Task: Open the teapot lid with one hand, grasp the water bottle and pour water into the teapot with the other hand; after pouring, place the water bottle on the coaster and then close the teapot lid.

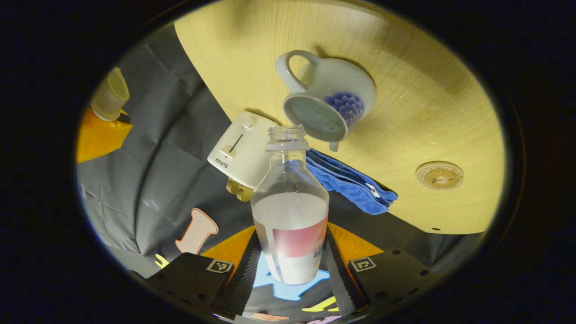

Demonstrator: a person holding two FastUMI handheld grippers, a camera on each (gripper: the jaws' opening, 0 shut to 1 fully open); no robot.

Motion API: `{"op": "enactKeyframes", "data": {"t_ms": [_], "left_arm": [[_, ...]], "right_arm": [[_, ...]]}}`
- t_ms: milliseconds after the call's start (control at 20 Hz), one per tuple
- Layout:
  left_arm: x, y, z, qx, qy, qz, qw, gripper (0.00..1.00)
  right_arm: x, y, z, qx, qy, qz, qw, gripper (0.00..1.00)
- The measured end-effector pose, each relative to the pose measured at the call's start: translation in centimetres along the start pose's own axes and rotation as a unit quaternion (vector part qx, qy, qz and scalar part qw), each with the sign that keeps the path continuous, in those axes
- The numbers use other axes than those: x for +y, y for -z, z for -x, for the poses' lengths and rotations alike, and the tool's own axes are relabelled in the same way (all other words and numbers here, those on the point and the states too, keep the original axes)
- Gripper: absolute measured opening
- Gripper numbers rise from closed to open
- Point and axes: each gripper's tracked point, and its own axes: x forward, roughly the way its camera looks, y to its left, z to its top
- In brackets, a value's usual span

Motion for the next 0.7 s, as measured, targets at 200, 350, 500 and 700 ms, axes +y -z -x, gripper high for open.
{"op": "enactKeyframes", "data": {"t_ms": [200, 350, 500, 700], "left_arm": [[-0.3, 0.0, -0.1, -0.008, -0.004, 0.020, 1.000, 0.84], [-1.3, 0.2, -0.5, -0.016, -0.009, 0.063, 0.998, 0.84], [-2.6, 0.8, -0.6, -0.021, -0.017, 0.112, 0.993, 0.85], [-5.1, 2.8, -0.4, -0.024, -0.012, 0.216, 0.976, 0.86]], "right_arm": [[-0.7, -0.1, 0.0, -0.003, 0.014, -0.001, 1.000, 0.07], [-1.1, -0.5, 0.2, -0.010, 0.024, -0.001, 1.000, 0.07], [-1.6, -0.6, 0.2, -0.015, 0.038, 0.013, 0.999, 0.07], [-1.4, -0.5, 0.1, -0.014, 0.038, 0.019, 0.999, 0.07]]}}
